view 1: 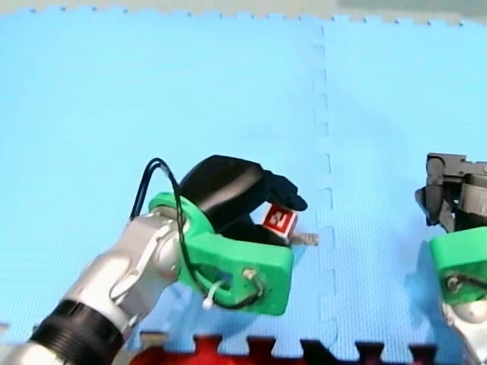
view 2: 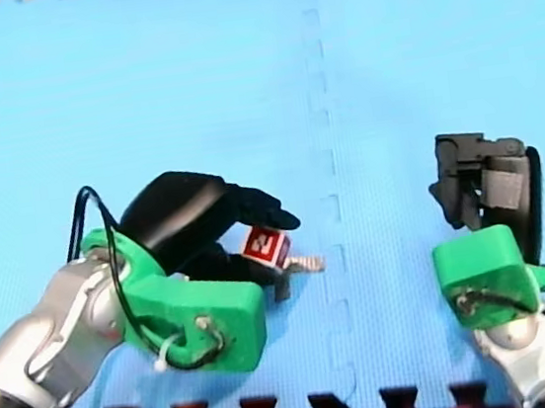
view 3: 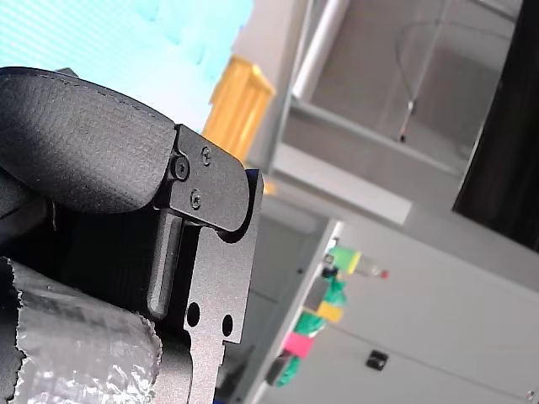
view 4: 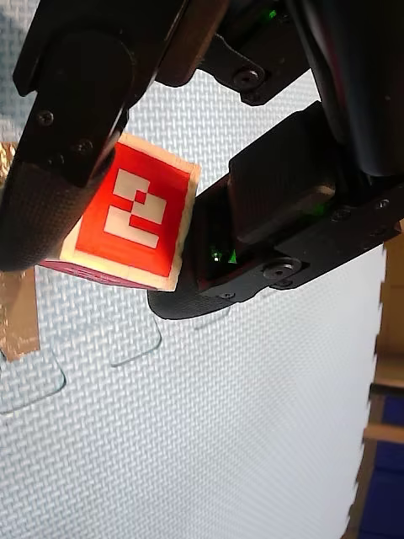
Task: Stack cube left
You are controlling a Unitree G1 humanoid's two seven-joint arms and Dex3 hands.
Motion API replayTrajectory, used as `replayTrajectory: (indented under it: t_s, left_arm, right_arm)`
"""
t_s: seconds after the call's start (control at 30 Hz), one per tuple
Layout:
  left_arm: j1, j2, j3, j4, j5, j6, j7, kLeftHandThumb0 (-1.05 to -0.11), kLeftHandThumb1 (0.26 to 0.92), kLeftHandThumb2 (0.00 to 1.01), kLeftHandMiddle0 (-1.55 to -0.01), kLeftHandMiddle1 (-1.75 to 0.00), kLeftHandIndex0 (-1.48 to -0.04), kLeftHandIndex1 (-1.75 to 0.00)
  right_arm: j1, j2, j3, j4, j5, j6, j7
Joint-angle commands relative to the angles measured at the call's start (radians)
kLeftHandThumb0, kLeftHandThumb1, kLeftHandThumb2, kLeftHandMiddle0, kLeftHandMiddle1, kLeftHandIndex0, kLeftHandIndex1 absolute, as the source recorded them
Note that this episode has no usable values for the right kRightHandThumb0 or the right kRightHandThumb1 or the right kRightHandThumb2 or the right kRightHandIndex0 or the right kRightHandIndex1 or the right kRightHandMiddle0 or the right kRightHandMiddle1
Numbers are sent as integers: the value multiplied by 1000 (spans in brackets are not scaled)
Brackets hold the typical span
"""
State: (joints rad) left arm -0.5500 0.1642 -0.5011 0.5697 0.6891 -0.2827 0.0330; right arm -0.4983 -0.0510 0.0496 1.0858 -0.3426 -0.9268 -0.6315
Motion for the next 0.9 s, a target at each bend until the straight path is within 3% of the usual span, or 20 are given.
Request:
replayTrajectory:
  t_s: [0.0, 0.3, 0.87]
  left_arm:
    - [-11, -2, 0, 16, -5, -9, 12, -451, 814, 3, -935, -1746, -1257, -17]
    - [-22, -4, -1, 50, -12, -28, 29, -453, 824, 6, -928, -1746, -1260, -15]
    - [-35, -13, -5, 119, -31, -90, 58, -456, 838, 7, -916, -1746, -1262, -10]
  right_arm:
    - [0, -8, -3, 1, 3, -9, 0]
    - [-1, -6, 0, 8, 1, -15, -5]
    - [0, 4, 7, 4, -5, -4, -23]
